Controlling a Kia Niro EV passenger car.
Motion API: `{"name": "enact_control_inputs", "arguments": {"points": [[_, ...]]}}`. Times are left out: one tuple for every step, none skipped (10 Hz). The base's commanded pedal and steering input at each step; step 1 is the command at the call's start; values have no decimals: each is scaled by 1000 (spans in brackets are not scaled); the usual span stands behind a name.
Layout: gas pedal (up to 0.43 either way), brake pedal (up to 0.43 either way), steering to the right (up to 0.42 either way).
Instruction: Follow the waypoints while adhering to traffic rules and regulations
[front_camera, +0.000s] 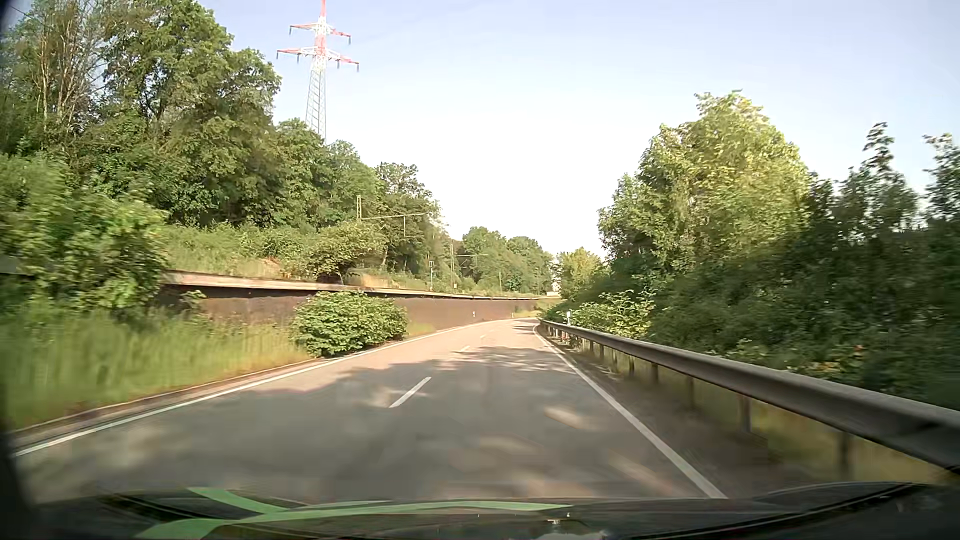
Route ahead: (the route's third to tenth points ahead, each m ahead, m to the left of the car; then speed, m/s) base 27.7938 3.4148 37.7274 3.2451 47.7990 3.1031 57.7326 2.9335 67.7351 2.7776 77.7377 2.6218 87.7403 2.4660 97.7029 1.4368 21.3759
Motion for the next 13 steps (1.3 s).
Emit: {"name": "enact_control_inputs", "arguments": {"points": [[130, 0, -12], [130, 0, -9], [130, 0, -7], [138, 0, -6], [138, 0, -5], [130, 0, -4], [98, 0, -3], [87, 0, -3], [87, 0, -1], [87, 0, 3], [98, 0, 4], [110, 0, 4], [118, 0, 4]]}}
